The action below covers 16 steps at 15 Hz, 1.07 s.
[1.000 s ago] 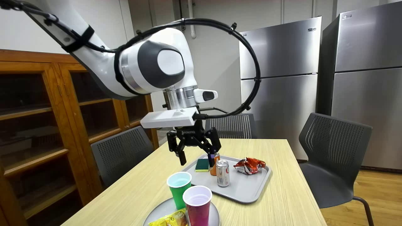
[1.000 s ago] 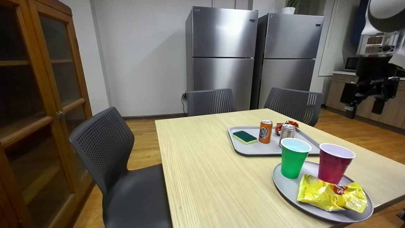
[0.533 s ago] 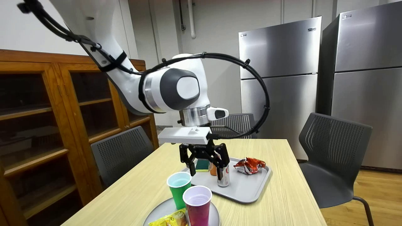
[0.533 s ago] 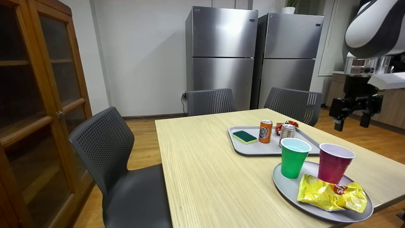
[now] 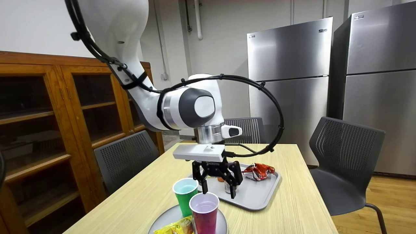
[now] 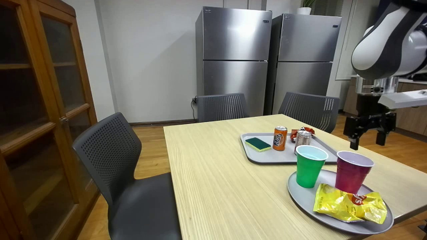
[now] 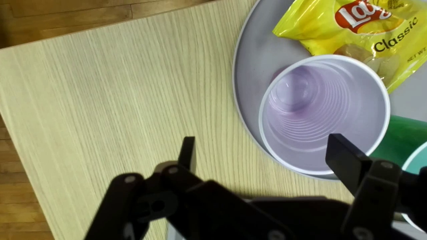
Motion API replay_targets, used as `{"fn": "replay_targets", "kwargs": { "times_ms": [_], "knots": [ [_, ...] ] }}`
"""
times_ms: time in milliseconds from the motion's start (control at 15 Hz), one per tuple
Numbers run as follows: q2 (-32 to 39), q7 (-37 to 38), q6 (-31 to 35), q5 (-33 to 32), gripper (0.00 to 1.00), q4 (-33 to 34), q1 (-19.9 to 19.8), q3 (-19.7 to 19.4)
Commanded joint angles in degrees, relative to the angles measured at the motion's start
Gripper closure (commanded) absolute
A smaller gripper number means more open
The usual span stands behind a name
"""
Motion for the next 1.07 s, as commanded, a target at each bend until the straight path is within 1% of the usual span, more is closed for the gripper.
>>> {"fn": "replay_targets", "kwargs": {
  "times_ms": [0,333,600,667,733,1000],
  "knots": [
    [3.6,-0.7,0.5,0.0,0.0,2.3,-0.7,0.7],
    [6.5,-0.2,0.4,-1.2,0.0,2.8,-0.5,0.5],
    [7.1,-0.1,0.1,-1.7,0.0,2.7,-0.3,0.4],
    [7.0,-0.1,0.3,-2.0,0.25,2.5,-0.3,0.3],
    [6.8,-0.2,0.4,-2.5,0.26,2.3,-0.2,0.3],
    [6.6,-0.2,0.7,-3.3,0.58,2.2,-0.3,0.2]
  ]
}}
